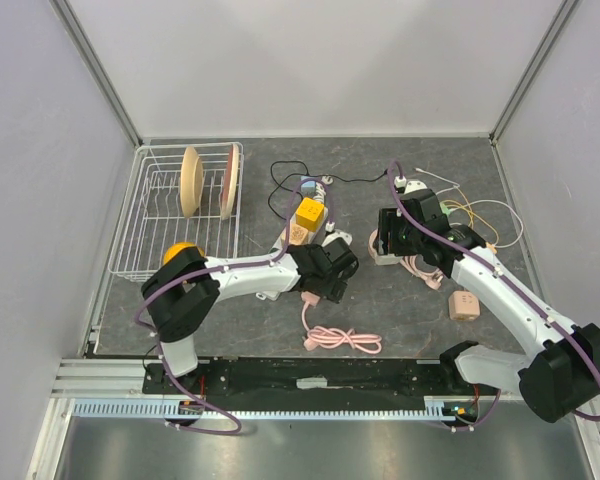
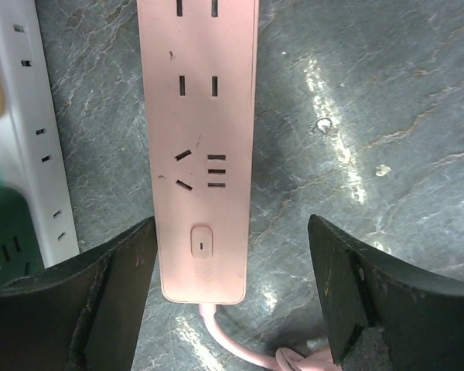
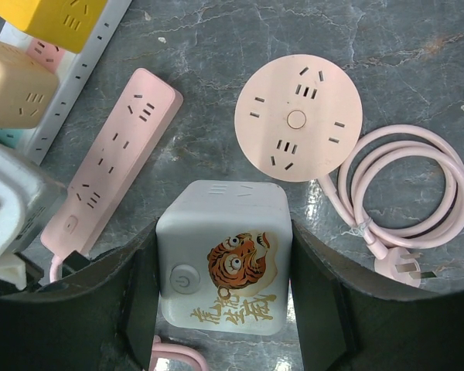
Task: Insert the plug
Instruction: Adjust the socket at the center of the board.
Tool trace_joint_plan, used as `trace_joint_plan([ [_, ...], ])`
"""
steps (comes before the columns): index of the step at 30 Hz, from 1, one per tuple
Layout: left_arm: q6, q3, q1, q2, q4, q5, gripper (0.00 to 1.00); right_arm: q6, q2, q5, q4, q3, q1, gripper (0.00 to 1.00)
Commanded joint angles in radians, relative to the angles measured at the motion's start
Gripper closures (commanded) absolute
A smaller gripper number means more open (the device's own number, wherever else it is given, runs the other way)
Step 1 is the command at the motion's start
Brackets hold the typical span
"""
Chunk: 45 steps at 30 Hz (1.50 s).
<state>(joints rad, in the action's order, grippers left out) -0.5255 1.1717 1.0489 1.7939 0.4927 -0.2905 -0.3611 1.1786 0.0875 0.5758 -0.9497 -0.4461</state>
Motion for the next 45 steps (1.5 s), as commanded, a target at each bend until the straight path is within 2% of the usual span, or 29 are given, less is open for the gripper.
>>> trace_joint_plan([
  [1, -0.021, 0.003, -0.020, 0.027, -0.005, -0.019, 0.17, 0.024, -0.030, 0.015, -0.048, -0.012, 0.009, 1.00],
  [5, 0.031, -0.021, -0.039, 0.028, -0.028, 0.005, 0.21, 0.034, -0.039, 0.015, -0.050, -0.009, 0.010, 1.00],
  [8, 0.120, -0.041, -0.046, 0.009, -0.064, 0.039, 0.33, 0.043, -0.048, 0.021, -0.048, -0.011, 0.012, 1.00],
  [13, 0.364, -0.086, -0.073, -0.063, -0.112, 0.082, 0.54, 0.054, -0.065, 0.034, -0.048, -0.011, 0.020, 1.00],
  [18, 0.563, -0.066, -0.133, -0.154, -0.128, 0.158, 0.72, 0.059, -0.089, 0.047, -0.047, -0.015, 0.026, 1.00],
  [22, 0.729, 0.000, -0.159, -0.208, -0.137, 0.235, 0.74, 0.062, -0.122, 0.073, -0.048, -0.020, 0.030, 1.00],
  [23, 0.761, 0.014, -0.165, -0.214, -0.138, 0.258, 0.78, 0.062, -0.128, 0.080, -0.048, -0.024, 0.030, 1.00],
  [27, 1.000, 0.078, -0.182, -0.206, -0.115, 0.352, 0.78, 0.074, -0.158, 0.098, -0.047, -0.034, 0.032, 1.00],
  [30, 1.090, 0.097, -0.182, -0.191, -0.057, 0.408, 0.78, 0.089, -0.186, 0.103, -0.047, -0.035, 0.033, 1.00],
  [31, 1.101, 0.097, -0.181, -0.186, -0.043, 0.471, 0.81, 0.094, -0.192, 0.112, -0.047, -0.035, 0.035, 1.00],
  [35, 1.107, 0.048, -0.167, -0.176, -0.031, 0.614, 0.86, 0.123, -0.208, 0.121, -0.039, -0.024, 0.033, 1.00],
  [38, 1.124, 0.006, -0.124, -0.154, -0.036, 0.646, 0.86, 0.137, -0.206, 0.112, -0.033, -0.020, 0.035, 1.00],
  [45, 1.139, -0.033, -0.032, -0.068, -0.081, 0.637, 0.80, 0.185, -0.177, 0.058, -0.024, -0.024, 0.034, 1.00],
])
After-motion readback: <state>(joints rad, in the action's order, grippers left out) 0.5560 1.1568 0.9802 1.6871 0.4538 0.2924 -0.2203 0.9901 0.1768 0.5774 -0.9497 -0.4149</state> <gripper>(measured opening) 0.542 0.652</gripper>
